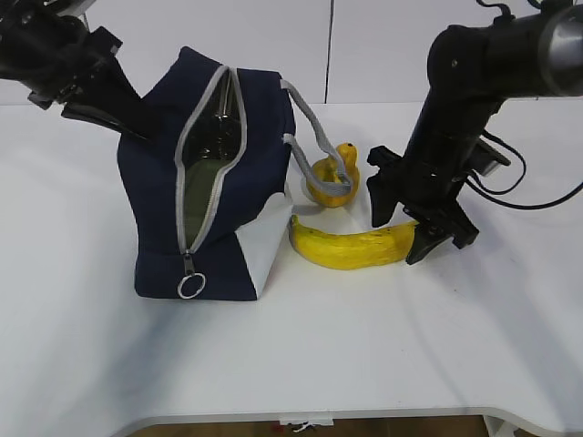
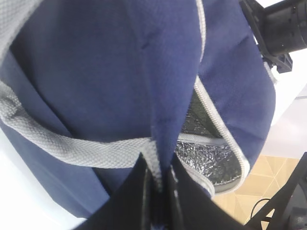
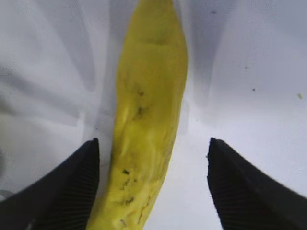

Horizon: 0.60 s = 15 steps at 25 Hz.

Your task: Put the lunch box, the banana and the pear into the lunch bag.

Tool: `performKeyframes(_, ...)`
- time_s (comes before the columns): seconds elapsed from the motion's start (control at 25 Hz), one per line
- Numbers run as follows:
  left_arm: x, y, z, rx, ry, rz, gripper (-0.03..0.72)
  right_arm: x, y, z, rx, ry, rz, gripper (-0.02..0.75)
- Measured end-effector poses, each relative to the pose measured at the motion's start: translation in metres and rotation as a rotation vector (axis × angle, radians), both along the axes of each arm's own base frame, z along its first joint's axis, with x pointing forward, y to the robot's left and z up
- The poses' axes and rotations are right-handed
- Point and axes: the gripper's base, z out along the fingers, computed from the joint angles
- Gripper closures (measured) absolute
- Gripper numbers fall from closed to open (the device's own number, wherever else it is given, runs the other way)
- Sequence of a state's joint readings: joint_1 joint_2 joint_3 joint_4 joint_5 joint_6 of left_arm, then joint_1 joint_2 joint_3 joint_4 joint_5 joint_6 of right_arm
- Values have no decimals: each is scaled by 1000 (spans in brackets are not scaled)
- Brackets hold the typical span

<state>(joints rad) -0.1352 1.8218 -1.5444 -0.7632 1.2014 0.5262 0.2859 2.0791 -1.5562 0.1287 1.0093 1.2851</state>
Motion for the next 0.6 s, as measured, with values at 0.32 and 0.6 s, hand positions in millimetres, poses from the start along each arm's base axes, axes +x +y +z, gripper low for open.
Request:
performKeyframes(0.32, 0, 0, 0, 0, 0, 0, 680, 0, -1, -1, -8, -2, 2, 183)
performKeyframes(0.6, 0, 0, 0, 0, 0, 0, 680, 2, 0, -11, -13, 13, 1, 183)
